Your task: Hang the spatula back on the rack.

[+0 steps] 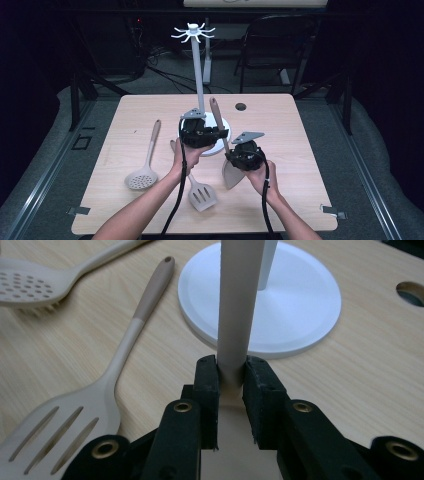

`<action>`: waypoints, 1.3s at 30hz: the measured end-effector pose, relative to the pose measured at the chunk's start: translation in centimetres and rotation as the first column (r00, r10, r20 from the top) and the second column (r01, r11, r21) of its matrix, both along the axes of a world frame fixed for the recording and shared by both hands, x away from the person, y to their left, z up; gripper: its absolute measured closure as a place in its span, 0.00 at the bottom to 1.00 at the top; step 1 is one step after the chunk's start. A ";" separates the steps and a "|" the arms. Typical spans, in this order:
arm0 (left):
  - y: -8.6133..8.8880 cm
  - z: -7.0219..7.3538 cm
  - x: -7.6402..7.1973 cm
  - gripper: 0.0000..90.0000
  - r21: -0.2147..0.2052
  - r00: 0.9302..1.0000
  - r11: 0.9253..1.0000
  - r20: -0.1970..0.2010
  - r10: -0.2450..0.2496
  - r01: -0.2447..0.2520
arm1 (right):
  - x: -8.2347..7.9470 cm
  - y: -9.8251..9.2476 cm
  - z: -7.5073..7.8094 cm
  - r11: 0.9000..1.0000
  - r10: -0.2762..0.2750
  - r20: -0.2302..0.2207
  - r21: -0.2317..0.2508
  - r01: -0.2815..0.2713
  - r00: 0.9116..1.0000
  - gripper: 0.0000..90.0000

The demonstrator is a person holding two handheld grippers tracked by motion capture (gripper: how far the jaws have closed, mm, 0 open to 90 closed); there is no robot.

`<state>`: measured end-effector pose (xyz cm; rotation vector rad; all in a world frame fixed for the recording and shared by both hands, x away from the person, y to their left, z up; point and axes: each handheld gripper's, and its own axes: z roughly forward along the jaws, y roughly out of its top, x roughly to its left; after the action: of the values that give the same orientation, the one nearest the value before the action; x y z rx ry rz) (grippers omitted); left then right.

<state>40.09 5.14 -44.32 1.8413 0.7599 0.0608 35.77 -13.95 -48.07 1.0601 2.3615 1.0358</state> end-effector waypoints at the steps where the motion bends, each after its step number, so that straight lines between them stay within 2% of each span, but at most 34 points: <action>1: -0.1 -0.1 -0.1 0.82 0.000 1.000 1.000 0.008 0.004 -0.004 | 0.0 0.0 0.2 1.000 0.001 0.004 -0.001 -0.001 1.000 0.86; 8: -0.5 0.1 -0.5 0.85 -0.013 0.999 1.000 0.037 0.009 -0.009 | -0.1 0.0 0.5 1.000 -0.001 0.016 0.022 0.001 1.000 0.86; 9: -0.4 0.2 -0.5 0.85 -0.026 0.999 1.000 0.041 0.008 -0.007 | -0.1 -0.1 0.5 1.000 -0.001 0.021 0.028 0.001 1.000 0.86; 10: -0.4 0.2 -0.5 0.85 -0.026 0.999 1.000 0.041 0.008 -0.007 | -0.2 -0.1 0.6 0.999 -0.002 0.025 0.035 0.002 1.000 0.86; 14: -0.1 0.8 -0.3 0.85 -0.068 1.000 0.998 0.021 0.000 0.001 | -0.4 -0.3 1.0 0.998 -0.005 0.041 0.055 0.002 0.999 0.86; 17: 0.1 1.0 -0.3 0.85 -0.063 1.000 0.998 0.029 -0.010 0.012 | -0.5 -0.4 1.1 0.998 -0.009 0.052 0.069 0.005 0.999 0.85; 19: 0.1 1.2 -0.4 0.85 -0.063 0.999 0.998 0.035 -0.015 0.017 | -0.6 -0.6 1.3 0.997 -0.010 0.068 0.079 0.005 0.998 0.81; 23: 0.2 1.3 -0.2 0.85 -0.063 0.999 0.998 0.041 -0.020 0.022 | -0.7 -1.0 1.6 0.995 -0.012 0.066 0.097 0.005 0.998 0.73; 25: 0.3 1.5 -0.1 0.85 -0.057 0.999 0.998 0.041 -0.021 0.023 | -0.7 -1.4 1.6 0.995 -0.012 0.056 0.100 0.006 0.998 0.67; 27: 0.3 1.5 0.1 0.85 -0.060 0.999 0.998 0.044 -0.024 0.027 | -0.7 -1.9 1.6 0.996 -0.023 0.041 0.090 0.019 0.999 0.55; 28: 0.4 1.7 0.2 0.85 -0.049 0.998 0.998 0.049 -0.029 0.031 | -0.7 -1.9 1.6 0.996 -0.023 0.041 0.090 0.019 0.999 0.55; 30: 0.5 1.9 0.4 0.85 -0.047 0.998 0.998 0.058 -0.031 0.034 | -0.7 -2.2 1.4 0.995 -0.035 0.029 0.090 0.032 0.999 0.46; 32: 0.6 2.1 0.5 0.85 -0.047 0.998 0.998 0.063 -0.028 0.030 | -0.9 -2.7 1.4 0.996 -0.045 0.012 0.072 0.044 0.999 0.34; 33: 0.7 2.2 0.6 0.85 -0.042 0.997 0.999 0.066 -0.029 0.032 | -0.9 -2.7 1.4 0.996 -0.045 0.012 0.072 0.044 0.999 0.34; 34: 0.9 2.5 0.9 0.85 -0.043 0.997 0.999 0.074 -0.030 0.033 | -1.0 -3.1 1.3 0.996 -0.053 -0.007 0.073 0.054 0.999 0.25; 35: 0.9 2.5 0.9 0.85 -0.043 0.997 0.999 0.074 -0.030 0.033 | -1.0 -3.1 1.3 0.996 -0.053 -0.007 0.073 0.054 0.999 0.25; 36: 1.0 2.7 1.0 0.85 -0.039 0.997 0.999 0.076 -0.031 0.034 | -1.2 -3.6 1.1 0.996 -0.062 -0.032 0.068 0.064 0.998 0.17; 38: 1.2 3.0 1.3 0.85 -0.033 0.996 0.999 0.086 -0.033 0.036 | -1.3 -4.0 1.0 0.995 -0.062 -0.039 0.071 0.065 0.997 0.17; 39: 1.4 3.4 1.6 0.85 -0.032 0.994 0.999 0.100 -0.033 0.037 | -1.5 -4.6 1.1 0.996 -0.062 -0.051 0.064 0.065 0.997 0.13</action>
<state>41.72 6.54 -40.95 1.8053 0.6552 0.1160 34.31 -18.54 -47.01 1.1899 2.3297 1.0832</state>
